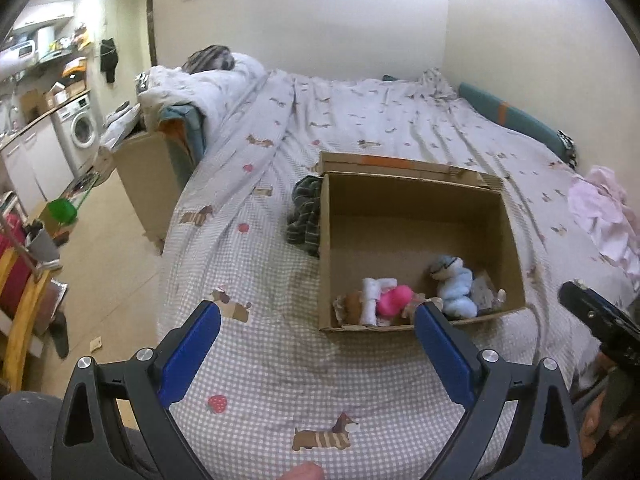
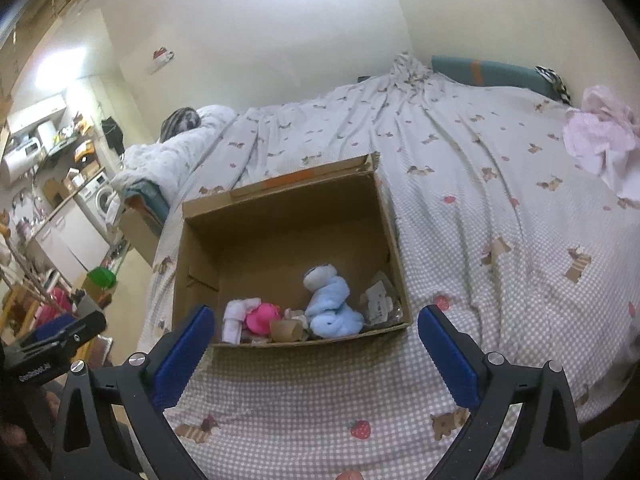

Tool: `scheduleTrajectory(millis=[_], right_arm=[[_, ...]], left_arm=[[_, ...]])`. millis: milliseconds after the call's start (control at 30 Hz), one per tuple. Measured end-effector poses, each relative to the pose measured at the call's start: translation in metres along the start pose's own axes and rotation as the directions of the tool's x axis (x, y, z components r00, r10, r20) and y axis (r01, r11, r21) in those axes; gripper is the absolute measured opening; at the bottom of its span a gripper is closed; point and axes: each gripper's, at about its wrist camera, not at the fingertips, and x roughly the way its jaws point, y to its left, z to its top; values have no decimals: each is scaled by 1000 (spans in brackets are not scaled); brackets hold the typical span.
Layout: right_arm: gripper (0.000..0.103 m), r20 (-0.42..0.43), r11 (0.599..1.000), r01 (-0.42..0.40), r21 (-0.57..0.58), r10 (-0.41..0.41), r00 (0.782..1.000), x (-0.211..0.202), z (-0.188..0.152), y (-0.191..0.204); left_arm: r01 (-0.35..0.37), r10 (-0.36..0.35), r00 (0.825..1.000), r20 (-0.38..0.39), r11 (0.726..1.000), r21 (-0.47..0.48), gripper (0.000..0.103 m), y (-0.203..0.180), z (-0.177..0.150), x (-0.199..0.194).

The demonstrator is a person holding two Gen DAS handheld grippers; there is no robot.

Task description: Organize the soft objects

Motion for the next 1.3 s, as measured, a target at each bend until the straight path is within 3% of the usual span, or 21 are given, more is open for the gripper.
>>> scheduleTrajectory(millis=[133,1300], right_arm=[[103,-10,999,8,-38,-8,1000,2,-6,6],[103,-13,995,51,-82,-53,999,7,-9,8]], left_arm=[[-19,19,1000,4,1000,20,103,-4,-5,0],[16,-16,1000,-17,1000,16,103,-13,-9,7]])
